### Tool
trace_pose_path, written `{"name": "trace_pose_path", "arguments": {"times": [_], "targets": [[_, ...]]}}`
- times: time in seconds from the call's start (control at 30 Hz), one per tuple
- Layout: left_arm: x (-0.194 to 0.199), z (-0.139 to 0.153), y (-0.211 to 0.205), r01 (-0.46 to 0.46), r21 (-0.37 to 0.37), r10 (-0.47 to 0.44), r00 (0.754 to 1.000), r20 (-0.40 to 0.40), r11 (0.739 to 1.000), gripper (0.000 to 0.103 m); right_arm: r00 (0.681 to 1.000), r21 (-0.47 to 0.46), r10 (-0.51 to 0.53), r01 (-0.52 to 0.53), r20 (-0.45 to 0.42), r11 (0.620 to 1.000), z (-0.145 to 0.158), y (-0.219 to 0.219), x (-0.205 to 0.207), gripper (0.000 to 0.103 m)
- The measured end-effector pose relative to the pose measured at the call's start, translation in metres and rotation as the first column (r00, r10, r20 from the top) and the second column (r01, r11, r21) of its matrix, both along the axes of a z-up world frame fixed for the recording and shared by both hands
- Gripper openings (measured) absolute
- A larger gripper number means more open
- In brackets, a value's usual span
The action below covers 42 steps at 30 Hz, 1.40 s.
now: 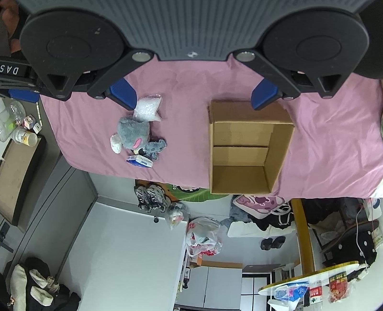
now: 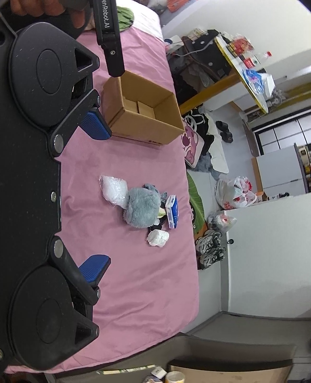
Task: Organize soft objects
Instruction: 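Move the left tool to the grey plush toy and close on it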
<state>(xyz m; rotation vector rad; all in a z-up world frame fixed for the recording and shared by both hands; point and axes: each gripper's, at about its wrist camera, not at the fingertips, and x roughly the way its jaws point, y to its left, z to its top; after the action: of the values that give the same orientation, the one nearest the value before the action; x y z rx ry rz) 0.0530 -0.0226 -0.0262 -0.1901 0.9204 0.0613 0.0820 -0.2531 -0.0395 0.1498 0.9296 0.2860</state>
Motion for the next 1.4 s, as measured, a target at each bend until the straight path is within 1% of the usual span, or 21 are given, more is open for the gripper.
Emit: {"name": "trace_pose_path", "arguments": {"times": [0.1, 0.33, 0.43, 0.5, 0.67, 0.8, 0.87, 1.0, 1.17, 1.4], "targets": [[0.01, -0.006, -0.002, -0.004, -0.021, 0.004, 1.0, -0.008, 1.0, 0.101, 1.0, 0.029, -0.023, 0.024, -0.011, 0.999, -0.006, -0.007, 0.009, 0.103], [0.036, -0.022, -0.008, -0.022, -0.06, 0.02, 0.999, -0.036, 0.998, 0.099, 0.996, 0.059, -0.079, 0.081, -0.032, 0.995, -0.023, -0.019, 0.032, 0.103], [0.046, -0.029, -0.012, -0.024, -0.065, 0.022, 0.999, -0.038, 0.998, 0.099, 0.994, 0.076, -0.097, 0.1, -0.046, 0.992, -0.033, -0.023, 0.043, 0.098], [0.053, -0.033, -0.015, -0.024, -0.063, 0.021, 0.999, -0.045, 0.998, 0.098, 0.991, 0.092, -0.12, 0.125, -0.061, 0.988, -0.04, -0.027, 0.051, 0.09], [0.073, -0.047, -0.023, -0.017, -0.075, 0.011, 0.997, -0.075, 0.997, 0.09, 0.978, 0.137, -0.171, 0.186, -0.115, 0.973, -0.059, -0.038, 0.069, 0.083], [0.087, -0.056, -0.029, -0.011, -0.072, 0.005, 0.996, -0.091, 0.997, 0.085, 0.968, 0.174, -0.193, 0.221, -0.161, 0.96, -0.076, -0.045, 0.082, 0.081], [0.095, -0.061, -0.032, -0.011, -0.071, 0.004, 0.995, -0.1, 0.997, 0.084, 0.964, 0.184, -0.2, 0.231, -0.174, 0.955, -0.082, -0.045, 0.088, 0.081], [0.111, -0.07, -0.036, -0.014, -0.077, 0.004, 0.993, -0.122, 0.997, 0.076, 0.959, 0.19, -0.213, 0.248, -0.186, 0.95, -0.095, -0.045, 0.104, 0.079], [0.132, -0.082, -0.042, -0.016, -0.077, 0.005, 0.989, -0.149, 0.997, 0.073, 0.95, 0.215, -0.222, 0.27, -0.22, 0.939, -0.114, -0.048, 0.121, 0.076], [0.16, -0.098, -0.052, -0.016, -0.096, -0.002, 0.982, -0.187, 0.995, 0.071, 0.94, 0.273, -0.235, 0.3, -0.246, 0.914, -0.138, -0.05, 0.142, 0.076]]}}
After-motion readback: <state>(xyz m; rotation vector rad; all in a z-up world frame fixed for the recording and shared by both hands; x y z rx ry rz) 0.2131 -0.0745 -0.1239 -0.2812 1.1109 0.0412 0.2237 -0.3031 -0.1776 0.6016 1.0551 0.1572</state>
